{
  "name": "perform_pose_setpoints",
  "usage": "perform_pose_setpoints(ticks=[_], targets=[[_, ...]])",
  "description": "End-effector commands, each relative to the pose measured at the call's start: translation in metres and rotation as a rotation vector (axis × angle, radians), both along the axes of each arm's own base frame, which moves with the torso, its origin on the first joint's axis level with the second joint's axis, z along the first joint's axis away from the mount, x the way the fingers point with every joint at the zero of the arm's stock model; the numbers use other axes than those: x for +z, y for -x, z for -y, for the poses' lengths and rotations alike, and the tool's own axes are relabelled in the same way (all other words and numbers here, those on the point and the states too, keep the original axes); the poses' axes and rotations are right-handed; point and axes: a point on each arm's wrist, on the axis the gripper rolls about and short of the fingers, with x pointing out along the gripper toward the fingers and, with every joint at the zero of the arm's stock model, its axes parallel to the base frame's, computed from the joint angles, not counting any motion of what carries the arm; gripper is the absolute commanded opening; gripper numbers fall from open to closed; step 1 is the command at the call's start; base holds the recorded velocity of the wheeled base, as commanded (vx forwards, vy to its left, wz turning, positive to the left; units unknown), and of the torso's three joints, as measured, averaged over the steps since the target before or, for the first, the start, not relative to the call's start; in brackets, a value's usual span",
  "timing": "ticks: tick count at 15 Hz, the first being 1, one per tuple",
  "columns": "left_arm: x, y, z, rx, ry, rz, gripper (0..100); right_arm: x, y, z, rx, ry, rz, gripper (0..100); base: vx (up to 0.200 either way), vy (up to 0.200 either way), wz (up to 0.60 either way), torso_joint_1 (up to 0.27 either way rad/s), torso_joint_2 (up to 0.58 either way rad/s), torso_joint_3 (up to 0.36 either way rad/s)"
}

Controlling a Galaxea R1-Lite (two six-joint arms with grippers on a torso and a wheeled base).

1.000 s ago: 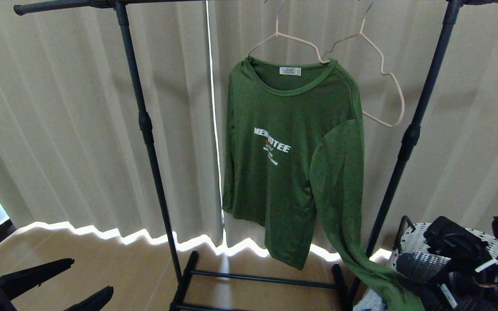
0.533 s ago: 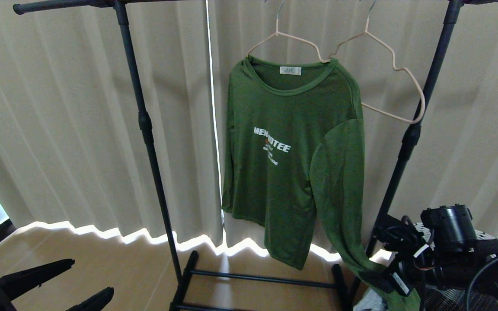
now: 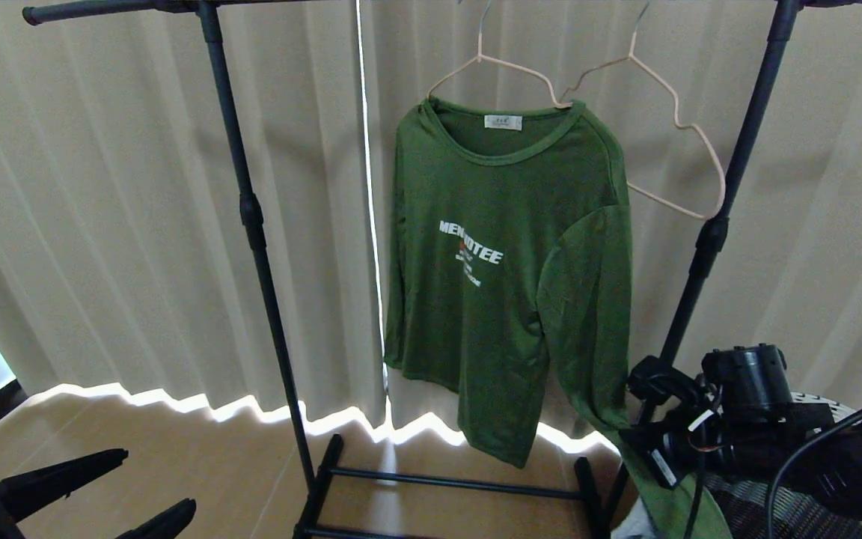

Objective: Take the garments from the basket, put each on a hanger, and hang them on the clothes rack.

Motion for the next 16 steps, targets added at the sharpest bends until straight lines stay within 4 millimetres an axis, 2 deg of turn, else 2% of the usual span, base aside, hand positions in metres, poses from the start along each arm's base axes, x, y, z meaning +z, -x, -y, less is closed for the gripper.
perform_pose_setpoints(ticks=[1, 2, 6, 8, 10, 12, 13, 14, 16], targets=[[0.001, 0.0, 0.0, 0.001, 0.002, 0.005, 100, 0.002, 0.0, -0.007, 0.0, -0.03, 0.017, 0, 0.0, 0.0, 0.0, 0.0, 0.0, 0.0], [0.001, 0.0, 0.0, 0.001, 0.002, 0.005, 100, 0.009, -0.002, -0.009, -0.008, -0.054, 0.053, 0, 0.0, 0.0, 0.0, 0.0, 0.0, 0.0], [0.0, 0.0, 0.0, -0.001, 0.0, 0.002, 100, 0.057, 0.001, -0.024, 0.032, -0.224, 0.254, 0, 0.0, 0.0, 0.0, 0.0, 0.0, 0.0], [0.0, 0.0, 0.0, -0.001, 0.0, 0.002, 100, 0.071, -0.001, -0.029, 0.029, -0.268, 0.293, 0, 0.0, 0.0, 0.0, 0.0, 0.0, 0.0], [0.0, 0.0, 0.0, -0.001, 0.001, 0.004, 100, 0.067, -0.003, -0.03, 0.026, -0.262, 0.28, 0, 0.0, 0.0, 0.0, 0.0, 0.0, 0.0], [0.001, 0.001, 0.0, 0.001, 0.002, 0.01, 100, 0.053, -0.005, -0.03, 0.014, -0.238, 0.233, 0, 0.0, 0.0, 0.0, 0.0, 0.0, 0.0], [0.001, 0.001, 0.0, 0.0, 0.003, 0.011, 100, 0.048, -0.006, -0.028, -0.002, -0.224, 0.215, 100, 0.0, 0.0, 0.0, 0.0, 0.0, 0.0], [0.001, 0.001, 0.0, 0.0, 0.003, 0.012, 100, 0.045, -0.006, -0.027, -0.011, -0.215, 0.205, 100, 0.0, 0.0, 0.0, 0.0, 0.0, 0.0], [0.001, 0.001, 0.0, 0.0, 0.003, 0.011, 100, 0.031, 0.003, -0.022, -0.088, -0.076, 0.152, 100, 0.0, 0.0, 0.0, 0.0, 0.0, 0.0]])
